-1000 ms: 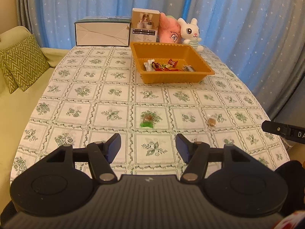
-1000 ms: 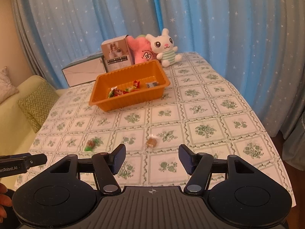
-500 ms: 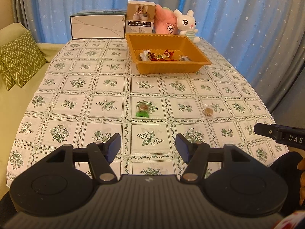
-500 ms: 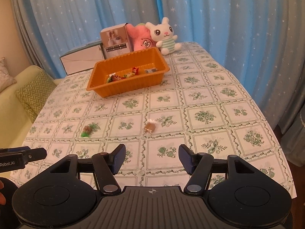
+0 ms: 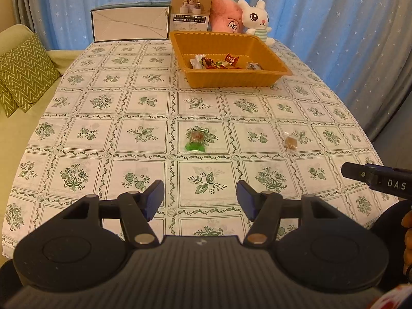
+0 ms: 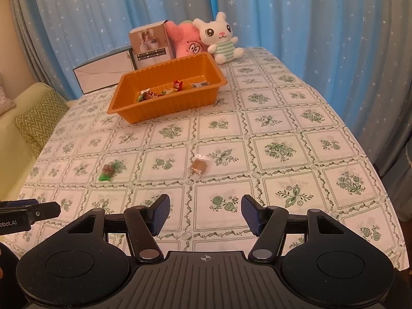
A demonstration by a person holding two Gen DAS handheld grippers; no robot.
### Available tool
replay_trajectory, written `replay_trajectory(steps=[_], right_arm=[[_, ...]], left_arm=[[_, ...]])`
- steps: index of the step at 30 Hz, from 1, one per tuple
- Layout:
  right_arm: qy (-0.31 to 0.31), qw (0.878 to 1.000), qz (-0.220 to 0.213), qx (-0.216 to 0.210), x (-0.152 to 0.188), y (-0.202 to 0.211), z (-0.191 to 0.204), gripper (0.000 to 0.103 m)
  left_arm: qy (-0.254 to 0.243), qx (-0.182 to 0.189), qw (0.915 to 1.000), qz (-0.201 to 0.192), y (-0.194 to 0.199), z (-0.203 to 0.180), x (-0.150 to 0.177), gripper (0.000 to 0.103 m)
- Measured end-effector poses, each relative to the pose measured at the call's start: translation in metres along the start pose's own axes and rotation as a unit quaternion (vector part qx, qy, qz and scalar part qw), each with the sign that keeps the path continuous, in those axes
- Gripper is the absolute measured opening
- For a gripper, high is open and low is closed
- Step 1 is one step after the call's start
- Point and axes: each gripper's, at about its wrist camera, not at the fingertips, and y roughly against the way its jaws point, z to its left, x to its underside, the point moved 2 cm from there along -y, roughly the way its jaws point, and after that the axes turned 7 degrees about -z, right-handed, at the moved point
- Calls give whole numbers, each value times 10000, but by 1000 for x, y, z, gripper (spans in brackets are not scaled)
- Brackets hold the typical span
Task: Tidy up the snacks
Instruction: 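Move both open tools back toward the remaining snacks on the tablecloth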
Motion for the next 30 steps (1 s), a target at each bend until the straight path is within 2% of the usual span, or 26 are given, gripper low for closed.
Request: replay_trajectory(steps=[17,21,30], right_arm=[[27,9999,72,66,5,-54,2,61],[4,9998,145,96,7,-70,3,61],[-4,9999,93,88,-3,-104,9,61]], left_arm=[[-17,57,9999,153,-56,9,-7,57],[6,73,9998,184,-70,11,-10,52],[44,116,9998,150,-93,13,-19,52]])
